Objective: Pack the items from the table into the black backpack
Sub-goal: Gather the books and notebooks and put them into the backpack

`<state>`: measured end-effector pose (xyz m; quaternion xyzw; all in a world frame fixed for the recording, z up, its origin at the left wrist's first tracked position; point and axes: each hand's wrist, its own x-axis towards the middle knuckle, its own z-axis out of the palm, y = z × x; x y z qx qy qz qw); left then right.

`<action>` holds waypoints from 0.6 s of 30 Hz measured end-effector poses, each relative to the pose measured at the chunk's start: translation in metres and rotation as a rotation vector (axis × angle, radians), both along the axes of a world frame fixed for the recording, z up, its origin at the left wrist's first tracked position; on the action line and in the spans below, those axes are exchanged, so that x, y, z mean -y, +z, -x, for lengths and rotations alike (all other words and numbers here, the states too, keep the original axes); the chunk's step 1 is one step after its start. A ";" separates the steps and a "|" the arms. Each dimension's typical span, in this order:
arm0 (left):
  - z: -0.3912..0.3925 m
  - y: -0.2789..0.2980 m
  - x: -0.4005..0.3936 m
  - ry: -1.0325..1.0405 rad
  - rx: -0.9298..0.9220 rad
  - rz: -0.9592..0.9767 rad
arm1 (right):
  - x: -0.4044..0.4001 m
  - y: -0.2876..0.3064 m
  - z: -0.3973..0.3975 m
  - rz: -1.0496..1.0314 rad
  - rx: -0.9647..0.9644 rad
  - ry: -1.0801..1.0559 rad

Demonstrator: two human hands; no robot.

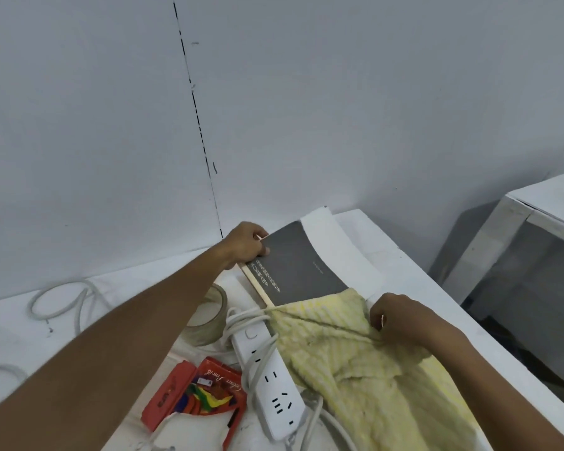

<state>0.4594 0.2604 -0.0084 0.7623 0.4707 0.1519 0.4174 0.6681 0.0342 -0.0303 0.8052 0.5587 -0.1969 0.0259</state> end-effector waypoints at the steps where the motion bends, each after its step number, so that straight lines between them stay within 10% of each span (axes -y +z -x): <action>1: 0.001 0.011 0.000 -0.021 0.031 -0.038 | 0.000 0.002 0.001 -0.006 -0.008 0.003; 5: 0.007 0.056 0.003 -0.067 0.109 -0.293 | -0.004 0.005 0.000 -0.081 -0.066 -0.013; 11: 0.036 0.123 0.014 -0.084 0.189 -0.529 | -0.034 0.032 -0.003 -0.941 -0.630 -0.543; 18: 0.083 0.167 0.038 -0.105 0.392 -0.328 | -0.051 0.050 0.035 -0.715 -1.807 -0.381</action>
